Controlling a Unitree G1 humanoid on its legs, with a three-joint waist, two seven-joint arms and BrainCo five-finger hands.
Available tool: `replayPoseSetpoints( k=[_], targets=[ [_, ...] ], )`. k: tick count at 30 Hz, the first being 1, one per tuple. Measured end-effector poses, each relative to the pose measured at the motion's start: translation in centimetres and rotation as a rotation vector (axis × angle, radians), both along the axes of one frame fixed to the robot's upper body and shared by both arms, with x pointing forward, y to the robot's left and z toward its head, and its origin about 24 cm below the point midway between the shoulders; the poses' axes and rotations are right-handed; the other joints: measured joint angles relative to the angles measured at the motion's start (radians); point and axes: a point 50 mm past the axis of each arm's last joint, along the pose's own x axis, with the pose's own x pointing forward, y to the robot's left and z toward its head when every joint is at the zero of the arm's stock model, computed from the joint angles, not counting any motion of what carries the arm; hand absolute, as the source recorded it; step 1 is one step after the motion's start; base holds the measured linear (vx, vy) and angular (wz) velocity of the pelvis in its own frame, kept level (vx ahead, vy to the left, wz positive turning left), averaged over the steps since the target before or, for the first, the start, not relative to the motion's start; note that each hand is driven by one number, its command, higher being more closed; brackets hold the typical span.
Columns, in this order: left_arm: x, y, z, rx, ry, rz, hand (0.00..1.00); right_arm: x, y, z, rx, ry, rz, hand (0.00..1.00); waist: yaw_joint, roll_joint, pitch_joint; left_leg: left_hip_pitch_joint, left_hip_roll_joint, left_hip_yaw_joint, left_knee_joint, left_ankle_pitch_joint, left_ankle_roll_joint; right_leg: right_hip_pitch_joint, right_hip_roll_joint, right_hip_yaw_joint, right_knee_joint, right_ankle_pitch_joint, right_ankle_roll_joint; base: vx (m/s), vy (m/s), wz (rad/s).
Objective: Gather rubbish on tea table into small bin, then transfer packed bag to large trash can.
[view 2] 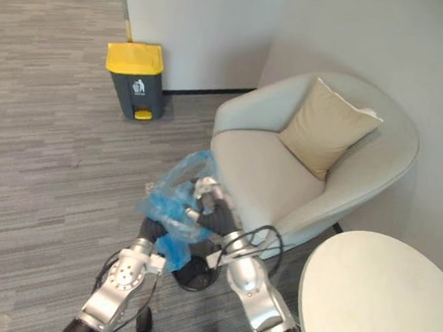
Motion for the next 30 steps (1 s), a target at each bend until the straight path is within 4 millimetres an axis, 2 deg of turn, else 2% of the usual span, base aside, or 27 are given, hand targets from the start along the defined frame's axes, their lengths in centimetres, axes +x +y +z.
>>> replayPoseSetpoints(
  k=[2, 6, 9, 12, 15, 17, 20, 26, 30],
  targets=[
    [-0.6, 1.0, 0.0, -0.005, 0.002, 0.049, 1.0, -0.4, -2.3, 1.3, 0.002, -0.092, -0.127, 0.0, -0.003, 0.0, 0.0, 0.001, -0.001, -0.001, 0.0, -0.008, -0.002, 0.0, -0.001, -0.002, 0.003, -0.016, -0.004, 0.0, 0.0, 0.0],
    [-1.3, 2.2, -0.7, 0.0, 0.03, 0.098, 1.0, -0.9, -4.2, 2.0, -0.001, -0.162, -0.251, 0.0, -0.008, 0.001, 0.0, 0.001, -0.001, 0.0, 0.0, -0.011, -0.003, 0.0, -0.002, -0.001, 0.001, -0.018, -0.001, 0.0, 0.0, 0.0],
    [-2.0, 2.9, -1.3, 0.003, 0.057, 0.131, 1.0, -1.3, -5.4, 1.5, -0.006, -0.153, -0.331, 0.0, -0.008, 0.001, 0.0, 0.0, -0.004, 0.0, 0.0, -0.012, -0.003, 0.0, -0.005, -0.002, 0.0, -0.015, -0.005, 0.01, 0.001, 0.0],
    [-2.8, 3.8, -2.0, -0.006, 0.092, 0.184, 1.0, -1.9, -6.5, 0.1, 0.02, -0.092, -0.408, 0.0, -0.008, 0.001, 0.0, 0.0, -0.008, 0.0, 0.0, -0.011, 0.001, 0.0, -0.009, -0.001, 0.0, -0.015, -0.005, 0.05, -0.001, 0.01],
    [-3.6, 4.6, -3.0, -0.005, 0.138, 0.224, 1.0, -2.4, -7.4, -3.9, 0.029, 0.1, -0.464, 0.0, -0.008, 0.003, -0.001, 0.0, -0.011, 0.0, 0.0, -0.009, 0.003, 0.0, -0.011, -0.001, 0.0, -0.012, 0.0, 0.05, -0.004, 0.01],
    [-4.4, 5.2, -4.2, -0.019, 0.197, 0.26, 1.0, -3.1, -7.8, -8.1, 0.061, 0.317, -0.494, 0.0, -0.008, 0.005, -0.001, 0.0, -0.011, 0.0, 0.0, -0.009, 0.003, 0.0, -0.012, 0.0, 0.0, -0.012, 0.0, 0.04, -0.006, 0.0],
    [-5.5, 6.0, -6.0, -0.01, 0.287, 0.276, 1.0, -4.5, -8.0, -13.2, 0.131, 0.592, -0.493, 0.0, -0.006, 0.016, 0.002, 0.0, -0.012, -0.003, 0.0, -0.013, 0.001, 0.003, -0.012, -0.002, -0.002, -0.015, 0.002, 0.01, -0.003, 0.01],
    [-7.5, 7.4, -8.8, -0.052, 0.435, 0.335, 1.0, -7.2, -9.0, -19.3, 0.251, 0.925, -0.561, 0.0, 0.002, 0.039, 0.011, 0.038, -0.016, -0.005, 0.0, -0.039, -0.002, 0.05, -0.017, -0.005, -0.016, -0.03, 0.009, 0.01, 0.001, 0.03],
    [-8.9, 8.1, -10.5, -0.049, 0.531, 0.371, 1.0, -8.6, -9.1, -21.8, 0.267, 1.072, -0.58, 0.0, 0.007, 0.044, 0.014, 0.043, -0.019, -0.007, 0.0, -0.044, -0.003, 0.057, -0.019, -0.008, -0.016, -0.043, 0.011, 0.02, -0.003, 0.01]
  ],
)
